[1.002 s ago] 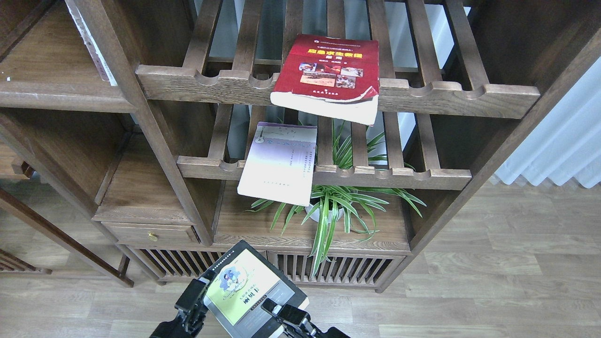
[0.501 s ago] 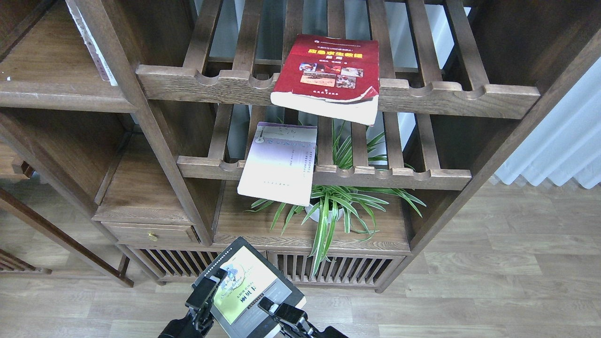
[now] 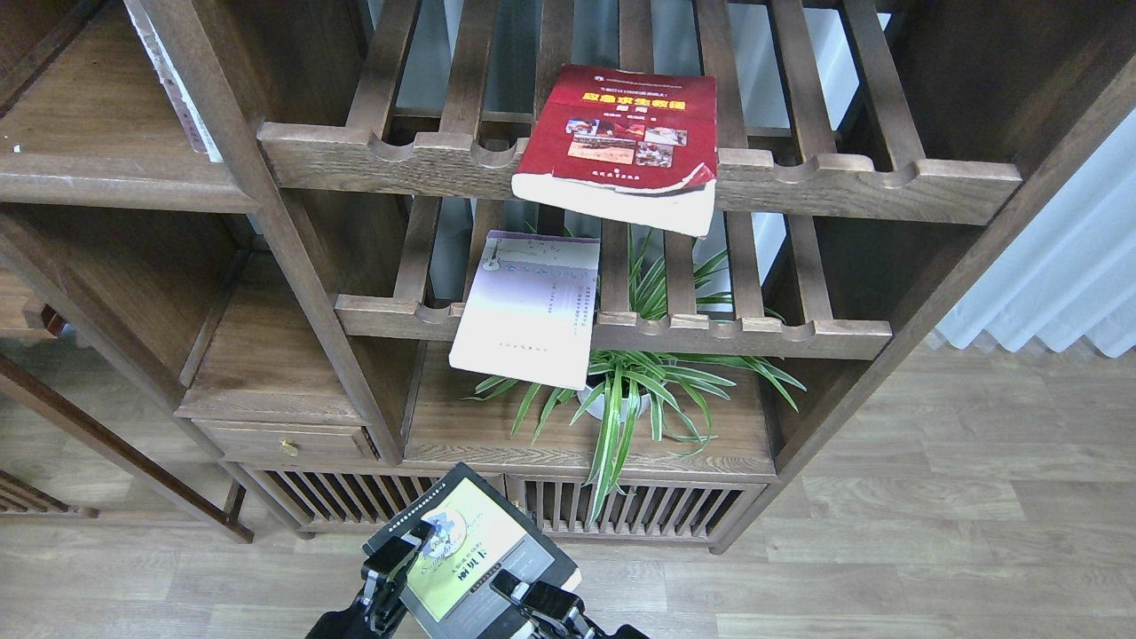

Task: Organize books on shelf
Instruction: 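Grip the green-covered book with both grippers, then carry the green-covered book with the left gripper to the side shelf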

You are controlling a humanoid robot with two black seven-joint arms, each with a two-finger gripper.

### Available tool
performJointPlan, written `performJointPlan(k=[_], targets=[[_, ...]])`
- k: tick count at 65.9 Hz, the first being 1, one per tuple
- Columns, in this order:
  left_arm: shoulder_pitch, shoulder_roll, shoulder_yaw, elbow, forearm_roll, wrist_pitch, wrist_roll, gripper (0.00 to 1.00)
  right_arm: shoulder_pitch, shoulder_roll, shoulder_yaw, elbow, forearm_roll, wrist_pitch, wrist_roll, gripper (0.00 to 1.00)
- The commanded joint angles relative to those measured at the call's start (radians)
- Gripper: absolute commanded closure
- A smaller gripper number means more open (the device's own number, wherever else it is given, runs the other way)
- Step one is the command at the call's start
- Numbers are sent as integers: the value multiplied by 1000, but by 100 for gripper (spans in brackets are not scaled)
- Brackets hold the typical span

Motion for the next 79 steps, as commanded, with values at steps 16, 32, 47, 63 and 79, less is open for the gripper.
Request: performJointPlan(k=[16, 32, 47, 63, 79], targets=[[8, 36, 2, -15, 0, 0, 0, 94, 34, -2, 40, -60, 6, 0, 6, 96], [11, 45, 2, -17, 0, 0, 0, 94, 33, 1, 60, -65, 5, 0, 6, 90], [26, 45, -19, -35, -48, 0, 0, 94, 18, 4, 101, -54, -28, 0, -3, 12], [58, 94, -56, -77, -48, 0, 14, 94, 14, 4, 104, -55, -26, 0, 1, 1], [167, 252, -161, -198, -49, 0, 12, 94, 21, 18, 144, -89, -23, 0, 6, 1]])
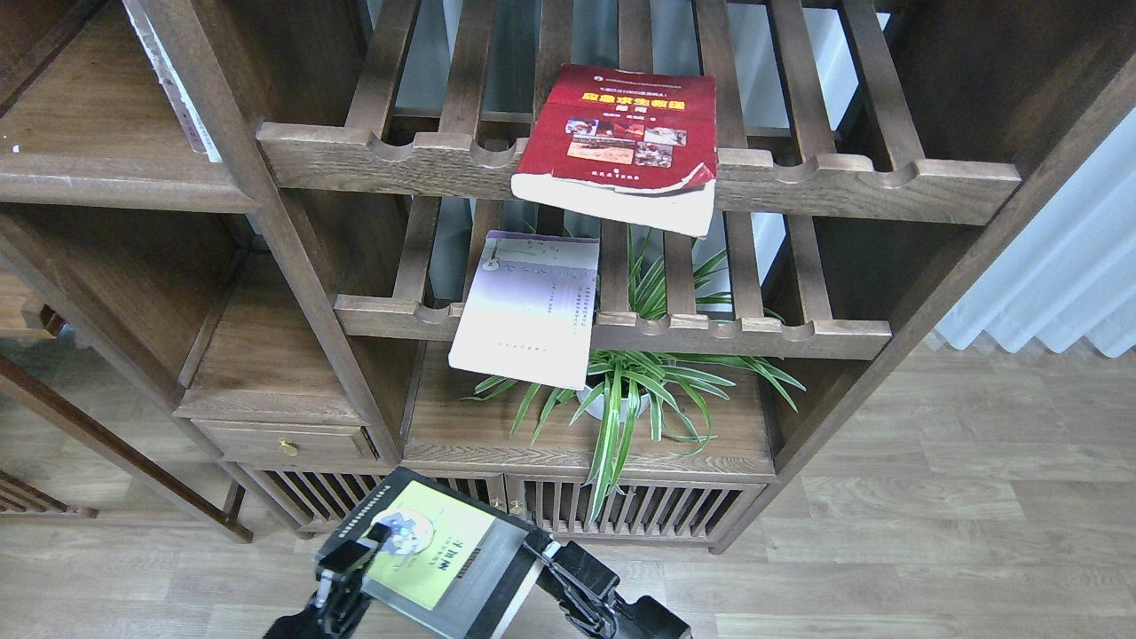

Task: Organize books on shelf
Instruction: 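Carry the green-covered book with the left gripper to the side shelf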

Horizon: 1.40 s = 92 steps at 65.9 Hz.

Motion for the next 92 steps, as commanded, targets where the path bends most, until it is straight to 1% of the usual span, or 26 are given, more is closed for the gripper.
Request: performJointPlan(k=[1, 10, 11, 20, 27, 31, 41, 51, 57, 59, 66, 81, 86, 92], targets=[[59, 83, -65, -69, 0, 0, 0, 94, 1, 13, 23, -18, 0, 0, 0, 1], [117, 164, -143, -162, 1, 0, 2, 94, 1, 36, 23, -29, -3, 0, -5, 1], [138, 187, -180, -196, 1, 0, 4, 94, -2, 36, 22, -29, -6, 0, -8, 1], [171, 247, -266, -259, 3, 0, 22, 94, -5, 36, 20, -31, -20, 0, -8, 1], [191, 284, -349, -286, 3, 0, 23, 94, -5, 36, 20, -38, -20, 0, -8, 1], [197, 317, -419, -297, 1, 0, 27, 94, -5, 36, 25, -41, -20, 0, -7, 1], [224, 394, -530, -314, 1, 0, 31, 94, -6, 36, 25, -43, -20, 0, -5, 1], [234, 437, -677, -320, 3, 0, 69, 94, -6, 36, 25, -45, -20, 0, -5, 1], [234, 474, -718, -329, 3, 0, 73, 94, -6, 36, 23, -51, -20, 0, -3, 1], [229, 504, -726, -342, 3, 0, 73, 94, -9, 36, 23, -52, -20, 0, -3, 1], [221, 543, -743, -348, 6, 0, 76, 94, -18, 36, 23, -54, -20, 0, -3, 1], [195, 658, -885, -334, 16, 0, 79, 94, -31, 36, 23, -57, -20, 0, -6, 1], [149, 699, -902, -325, 21, 0, 88, 94, -29, 36, 20, -58, -23, 0, -8, 1], [74, 719, -901, -297, 50, 0, 112, 94, -28, 36, 20, -58, -25, 0, -10, 1]])
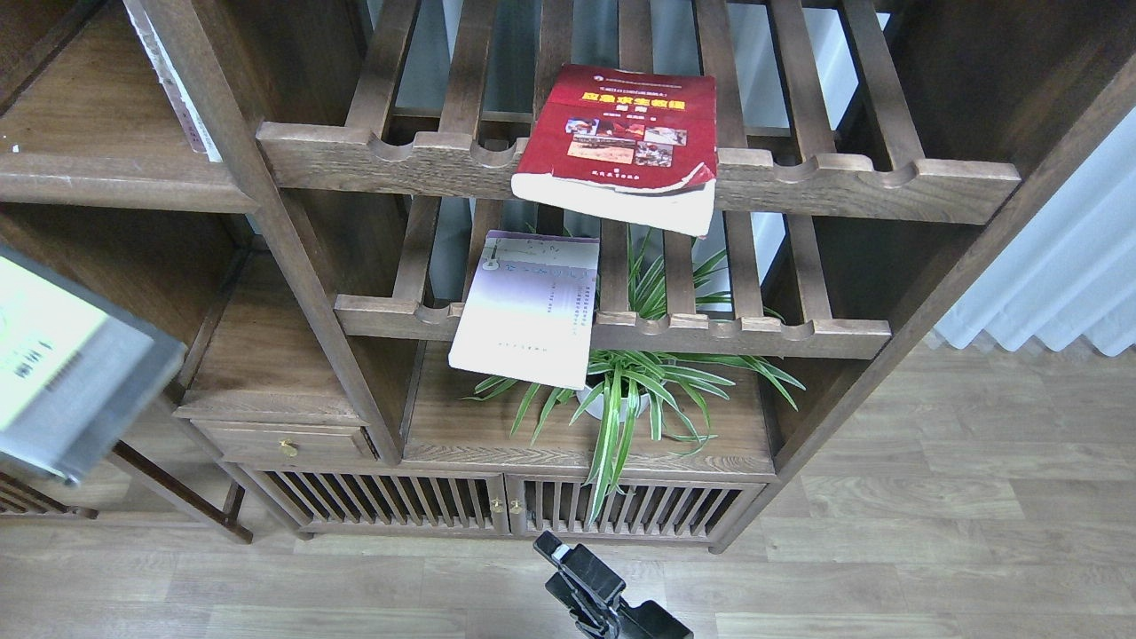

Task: Organize books on shelf
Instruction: 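Carry the green-covered book with the left gripper to the side shelf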

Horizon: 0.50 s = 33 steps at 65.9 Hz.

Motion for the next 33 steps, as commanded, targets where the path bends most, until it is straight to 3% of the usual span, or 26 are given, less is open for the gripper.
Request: performJointPlan(k=[1, 17, 18, 21, 33], targets=[[-97, 35, -7, 32, 38, 0, 30, 94, 2, 0, -2, 0, -2, 0, -2, 1], [-333, 35, -10, 107, 246, 0, 89, 94, 1, 0, 1, 1, -4, 0, -2, 1], [-406, 35, -10, 120, 305, 0, 98, 94, 1, 0, 3, 3, -5, 0, -2, 1], [-465, 34, -5, 132, 352, 0, 107, 94, 1, 0, 3, 4, -5, 0, -2, 1], [-646, 14, 19, 144, 531, 0, 110, 94, -3, 0, 1, 4, -5, 0, -2, 1]])
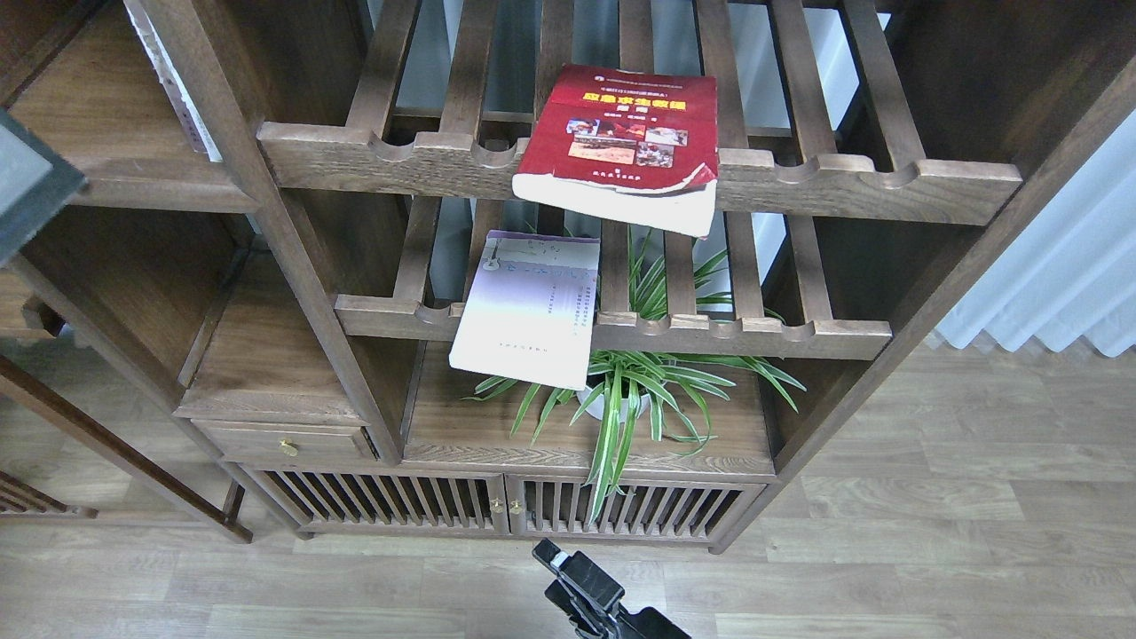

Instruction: Organize books on shelf

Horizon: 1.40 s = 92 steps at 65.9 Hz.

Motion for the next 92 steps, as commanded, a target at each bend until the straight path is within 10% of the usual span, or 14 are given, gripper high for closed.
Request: performJointPlan(k=[1, 24, 44, 92], targets=[[-114, -17, 15, 4, 117, 0, 2, 94, -2, 0, 0, 0, 0, 0, 0, 1], [-361, -121, 115, 46, 304, 0, 96, 94, -5, 0, 0, 5, 0, 0, 0, 1], [-669, -181, 276, 263, 441, 0, 97, 94, -17, 0, 2, 9, 0, 0, 0, 1], [-890, -325, 506, 445, 434, 0, 85, 90, -19, 0, 2, 23, 0, 0, 0, 1]])
